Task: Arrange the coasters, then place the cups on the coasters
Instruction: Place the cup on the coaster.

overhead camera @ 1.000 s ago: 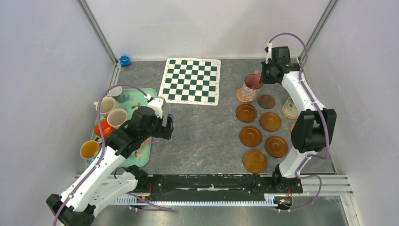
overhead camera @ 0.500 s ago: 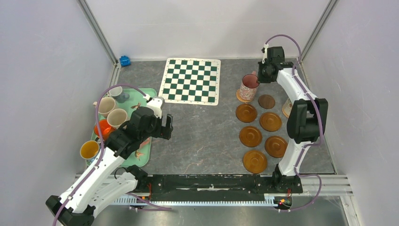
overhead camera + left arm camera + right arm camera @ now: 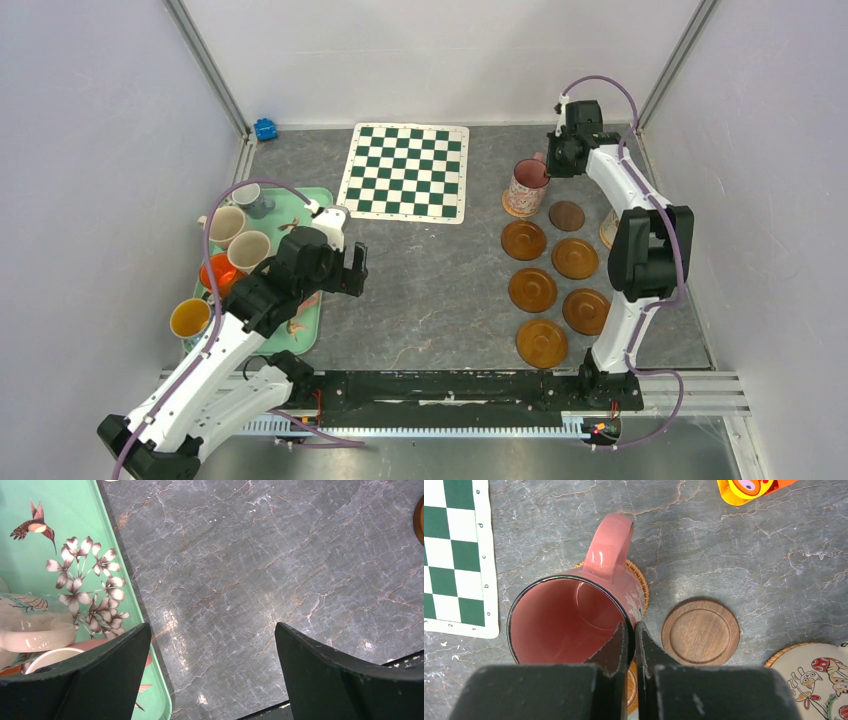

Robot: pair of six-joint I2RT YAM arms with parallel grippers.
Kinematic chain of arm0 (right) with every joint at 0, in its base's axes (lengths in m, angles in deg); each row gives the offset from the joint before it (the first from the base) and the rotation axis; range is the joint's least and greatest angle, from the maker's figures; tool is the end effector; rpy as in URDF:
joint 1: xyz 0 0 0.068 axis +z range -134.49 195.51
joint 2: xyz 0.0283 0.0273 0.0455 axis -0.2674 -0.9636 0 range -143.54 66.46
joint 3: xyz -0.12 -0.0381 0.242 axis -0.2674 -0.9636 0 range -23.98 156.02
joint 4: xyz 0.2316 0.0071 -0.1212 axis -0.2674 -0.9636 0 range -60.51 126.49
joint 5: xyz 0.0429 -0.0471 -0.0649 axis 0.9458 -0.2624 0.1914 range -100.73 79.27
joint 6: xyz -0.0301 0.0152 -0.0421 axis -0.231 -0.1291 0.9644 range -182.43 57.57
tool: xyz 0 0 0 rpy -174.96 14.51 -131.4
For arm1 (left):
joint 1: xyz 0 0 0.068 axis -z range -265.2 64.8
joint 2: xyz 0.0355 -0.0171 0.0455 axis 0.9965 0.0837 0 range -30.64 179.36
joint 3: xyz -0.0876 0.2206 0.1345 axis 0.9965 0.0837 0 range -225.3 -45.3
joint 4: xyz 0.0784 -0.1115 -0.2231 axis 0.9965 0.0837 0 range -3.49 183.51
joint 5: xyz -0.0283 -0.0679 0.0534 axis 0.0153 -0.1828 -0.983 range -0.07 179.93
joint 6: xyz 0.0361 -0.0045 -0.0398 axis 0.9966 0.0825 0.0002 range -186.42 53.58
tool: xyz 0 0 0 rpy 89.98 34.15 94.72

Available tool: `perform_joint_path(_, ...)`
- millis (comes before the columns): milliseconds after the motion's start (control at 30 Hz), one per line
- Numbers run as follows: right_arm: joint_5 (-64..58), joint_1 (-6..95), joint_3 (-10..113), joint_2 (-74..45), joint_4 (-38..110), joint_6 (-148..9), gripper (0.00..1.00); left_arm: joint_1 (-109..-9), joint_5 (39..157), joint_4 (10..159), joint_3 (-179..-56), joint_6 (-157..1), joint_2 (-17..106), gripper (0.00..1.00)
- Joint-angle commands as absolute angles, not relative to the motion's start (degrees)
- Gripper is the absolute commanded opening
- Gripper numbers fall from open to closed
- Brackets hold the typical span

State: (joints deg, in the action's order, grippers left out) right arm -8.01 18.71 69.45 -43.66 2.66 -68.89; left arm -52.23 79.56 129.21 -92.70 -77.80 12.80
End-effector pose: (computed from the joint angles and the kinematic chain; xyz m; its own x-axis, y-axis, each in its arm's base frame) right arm 0.4316 0.0257 0.2639 -0.7754 0.0692 -0.6277 0.0014 0.9942 0.1080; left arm 0.1324 -0.0782 0.3035 -0.5970 0.1559 -0.7869 0.3056 0.9512 -0.0435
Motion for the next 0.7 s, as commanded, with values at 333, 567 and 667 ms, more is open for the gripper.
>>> perform_joint_path(333, -6.26, 18.51, 72.99, -43.89, 6.80, -70.01, 0.11, -52.20, 78.86, 127.11, -92.84, -76.00, 12.61, 1.00)
perform_joint_path(567, -5.38, 18.57, 74.39, -43.72, 5.35, -71.08, 0.29, -52.24, 78.95, 127.07, -92.77, -76.00, 12.46, 1.00)
perform_joint_path(667, -4.85, 18.53, 75.89, -42.76, 4.48, -71.73, 0.40, -52.20, 78.99, 127.03, -92.77, -76.00, 12.47, 1.00)
